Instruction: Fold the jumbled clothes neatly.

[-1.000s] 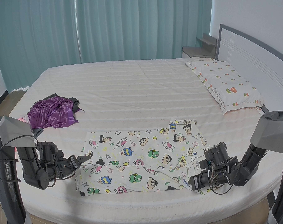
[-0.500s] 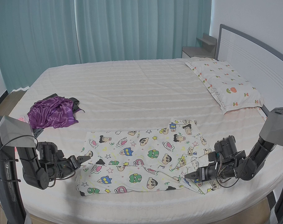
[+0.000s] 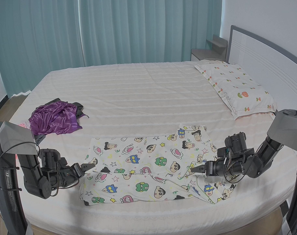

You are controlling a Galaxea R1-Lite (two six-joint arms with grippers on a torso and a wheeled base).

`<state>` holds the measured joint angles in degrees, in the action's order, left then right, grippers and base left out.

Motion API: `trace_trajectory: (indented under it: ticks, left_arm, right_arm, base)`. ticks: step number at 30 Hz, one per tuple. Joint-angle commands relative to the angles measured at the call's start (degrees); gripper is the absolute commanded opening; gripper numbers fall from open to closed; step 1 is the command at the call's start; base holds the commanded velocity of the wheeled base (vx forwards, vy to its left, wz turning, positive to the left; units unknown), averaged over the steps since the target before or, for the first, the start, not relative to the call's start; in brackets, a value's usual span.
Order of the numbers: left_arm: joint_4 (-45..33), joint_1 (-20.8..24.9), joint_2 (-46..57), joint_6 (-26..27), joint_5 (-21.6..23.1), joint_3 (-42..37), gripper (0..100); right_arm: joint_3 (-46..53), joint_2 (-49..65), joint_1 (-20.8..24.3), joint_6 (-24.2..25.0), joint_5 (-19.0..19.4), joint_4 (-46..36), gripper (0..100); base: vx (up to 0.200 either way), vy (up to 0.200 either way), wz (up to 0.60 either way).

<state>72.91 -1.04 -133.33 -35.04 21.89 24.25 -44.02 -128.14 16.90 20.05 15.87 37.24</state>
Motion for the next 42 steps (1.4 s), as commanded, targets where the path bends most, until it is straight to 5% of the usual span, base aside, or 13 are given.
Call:
trace_trajectory:
  ticks: [1, 16, 17, 18, 42]
  left_arm:
    - [0.04, -0.02, -0.09, -0.03, -0.01, 0.01, 100]
    - [0.04, -0.02, -0.09, -0.03, -0.01, 0.10, 100]
    - [0.04, -0.02, -0.09, -0.03, -0.01, 0.10, 100]
    - [0.04, -0.02, -0.09, -0.03, -0.01, 0.01, 100]
    - [0.04, -0.02, -0.09, 0.06, -0.01, 0.01, 100]
  right_arm:
    - [-1.68, -4.14, -0.11, -0.01, 0.21, -0.06, 100]
    - [-0.80, -3.44, 0.51, 0.07, 2.58, -0.33, 100]
    - [-0.89, -3.44, 0.51, 0.07, 2.58, -0.33, 0]
    - [22.31, 18.80, 22.39, 2.71, 3.64, 0.20, 0]
    - [23.19, 19.41, 24.41, 3.06, 0.83, 0.20, 0]
  base:
    - [0.000, 0.000, 0.00]
    - [0.000, 0.000, 0.00]
    - [0.000, 0.000, 0.00]
    - [0.000, 0.000, 0.00]
    - [0.000, 0.000, 0.00]
